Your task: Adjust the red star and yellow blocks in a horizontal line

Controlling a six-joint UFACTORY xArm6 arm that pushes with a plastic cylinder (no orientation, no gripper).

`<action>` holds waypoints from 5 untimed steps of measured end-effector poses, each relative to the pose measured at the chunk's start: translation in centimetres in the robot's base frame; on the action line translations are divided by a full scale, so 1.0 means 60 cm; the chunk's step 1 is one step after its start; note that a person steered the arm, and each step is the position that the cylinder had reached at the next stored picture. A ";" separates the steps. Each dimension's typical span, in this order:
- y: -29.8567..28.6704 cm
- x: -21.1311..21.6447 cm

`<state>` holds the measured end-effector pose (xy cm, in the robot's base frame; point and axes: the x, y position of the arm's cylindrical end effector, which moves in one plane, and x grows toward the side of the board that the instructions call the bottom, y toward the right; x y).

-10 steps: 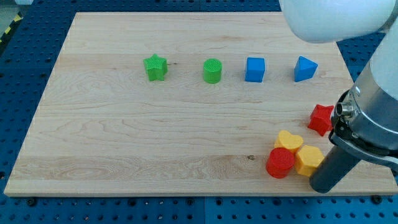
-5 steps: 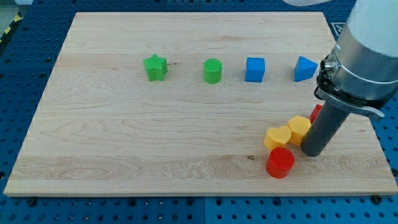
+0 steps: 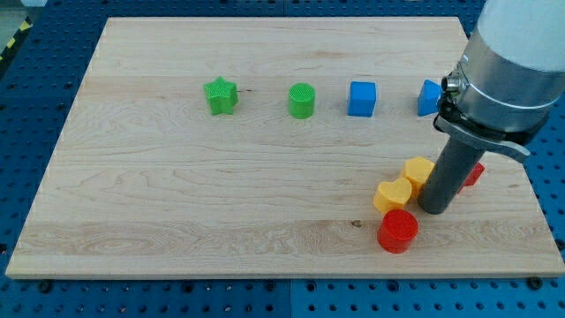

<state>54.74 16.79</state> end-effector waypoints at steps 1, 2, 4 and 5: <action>0.000 -0.010; 0.000 -0.013; 0.000 0.002; 0.000 0.025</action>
<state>56.25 16.82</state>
